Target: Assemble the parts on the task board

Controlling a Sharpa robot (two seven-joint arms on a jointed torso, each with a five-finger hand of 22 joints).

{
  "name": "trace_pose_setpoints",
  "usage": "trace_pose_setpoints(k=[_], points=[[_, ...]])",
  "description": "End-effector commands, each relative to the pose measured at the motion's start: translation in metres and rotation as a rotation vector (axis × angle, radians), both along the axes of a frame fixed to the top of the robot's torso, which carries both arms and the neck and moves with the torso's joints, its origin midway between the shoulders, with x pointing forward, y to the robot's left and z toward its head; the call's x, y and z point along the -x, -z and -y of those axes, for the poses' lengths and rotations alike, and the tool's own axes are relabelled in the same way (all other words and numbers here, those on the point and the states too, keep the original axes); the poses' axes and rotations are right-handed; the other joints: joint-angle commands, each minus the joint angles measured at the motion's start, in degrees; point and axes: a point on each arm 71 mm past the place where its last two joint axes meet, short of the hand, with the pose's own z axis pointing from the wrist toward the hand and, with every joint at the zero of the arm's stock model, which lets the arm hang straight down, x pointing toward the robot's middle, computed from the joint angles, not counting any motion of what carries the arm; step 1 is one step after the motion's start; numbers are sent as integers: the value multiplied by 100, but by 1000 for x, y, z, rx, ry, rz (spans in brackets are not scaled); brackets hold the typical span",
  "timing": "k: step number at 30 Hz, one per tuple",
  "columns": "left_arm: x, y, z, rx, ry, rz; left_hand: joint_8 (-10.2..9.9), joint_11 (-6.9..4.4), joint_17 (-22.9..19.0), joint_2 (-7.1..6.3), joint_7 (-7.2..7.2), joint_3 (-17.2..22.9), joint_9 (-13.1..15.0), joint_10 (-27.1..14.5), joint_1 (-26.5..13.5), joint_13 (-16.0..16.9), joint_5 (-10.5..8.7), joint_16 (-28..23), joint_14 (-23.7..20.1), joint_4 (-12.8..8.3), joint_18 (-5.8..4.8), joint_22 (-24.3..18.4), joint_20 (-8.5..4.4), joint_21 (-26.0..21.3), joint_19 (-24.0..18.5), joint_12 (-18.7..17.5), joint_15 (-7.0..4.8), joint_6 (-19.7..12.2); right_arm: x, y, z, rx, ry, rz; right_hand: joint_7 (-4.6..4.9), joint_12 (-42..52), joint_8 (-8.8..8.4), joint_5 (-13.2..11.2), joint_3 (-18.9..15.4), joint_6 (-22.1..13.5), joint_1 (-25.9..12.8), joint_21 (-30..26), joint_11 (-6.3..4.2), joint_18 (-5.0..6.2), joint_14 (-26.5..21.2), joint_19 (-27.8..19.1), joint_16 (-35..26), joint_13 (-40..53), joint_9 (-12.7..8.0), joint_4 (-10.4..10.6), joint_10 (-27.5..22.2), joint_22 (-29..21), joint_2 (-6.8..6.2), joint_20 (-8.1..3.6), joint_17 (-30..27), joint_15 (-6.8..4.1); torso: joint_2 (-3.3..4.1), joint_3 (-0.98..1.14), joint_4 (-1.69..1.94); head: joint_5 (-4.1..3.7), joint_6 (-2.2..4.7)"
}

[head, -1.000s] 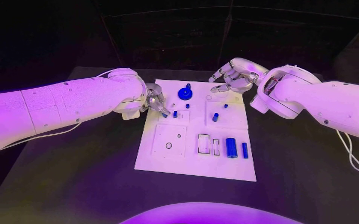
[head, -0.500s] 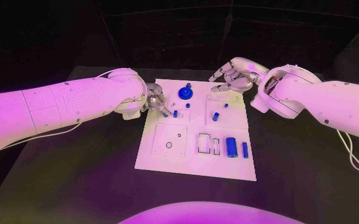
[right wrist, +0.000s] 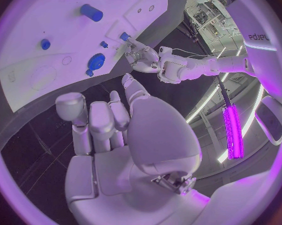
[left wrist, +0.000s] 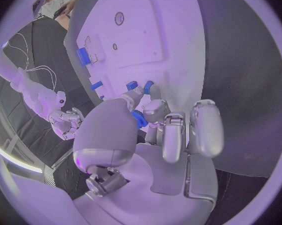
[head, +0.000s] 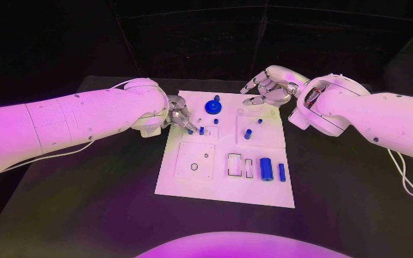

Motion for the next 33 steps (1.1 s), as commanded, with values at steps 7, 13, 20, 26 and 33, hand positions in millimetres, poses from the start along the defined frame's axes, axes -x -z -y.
trace_pose_setpoints(k=[7, 13, 20, 26, 33], points=[[-2, -1, -2, -2, -16, 16, 31, 12, 1509, -73, 47, -547, 35, 32, -407, 18, 12, 18, 595, 291, -63, 27, -35, 39, 52, 48, -33, 30, 0, -2, 0, -6, -2, 13, 12, 2, -10, 18, -17, -33, -36, -19, -17, 117, 1, 24, -43, -8, -7, 19, -19, -4, 14, -14, -17, -9, 0, 0, 0, -5, 12], [-1, -2, -1, 6, -17, 25, 29, 8, 1509, -85, 41, -865, 50, 35, -476, 27, 13, 18, 595, 411, -64, 40, -37, 42, 55, 57, -36, 32, 0, -2, 0, -6, -2, 13, 12, 2, -10, 18, -17, -33, -36, -19, -17, 117, 1, 24, -43, -8, -7, 19, -19, -4, 14, -14, -17, -9, -2, 1, 0, -9, 11], [0, -4, -5, 33, -28, 54, 20, -1, 1509, -43, 29, -1305, 66, 34, -515, 33, 9, 18, 595, 606, -65, 56, -46, 43, 58, 61, -46, 34, 0, -2, 0, -6, -2, 14, 12, 2, -10, 18, -17, -33, -36, -19, -17, 117, 1, 24, -43, -8, -7, 19, -19, -4, 14, -14, -17, -9, -4, -2, 10, -18, 18], [-1, -10, -11, 112, -57, 119, -23, 14, 1509, 69, 51, -1603, 64, -54, -512, -112, 10, 18, 595, 755, -35, -74, -43, -76, 9, -48, -38, -31, -1, -2, 0, -7, -2, 15, 12, -3, -10, 20, -20, -34, -43, -20, -16, 117, 1, 25, -43, -13, -7, 25, -23, -5, 13, -14, -15, -9, -4, 0, 4, -12, 40], [-4, -21, -6, 331, -55, 215, -420, 234, 1184, 263, 292, -1956, -121, -1146, -183, -1697, 17, -175, 500, 722, 153, -987, 53, -920, -380, -1310, 107, -640, -1, -2, 1, -6, 2, 17, 12, -3, -10, 20, -20, -34, -43, -20, -16, 117, 1, 25, -43, -13, -7, 25, -23, -5, 13, -14, -15, -9, -2, 5, -1, -37, 57]])
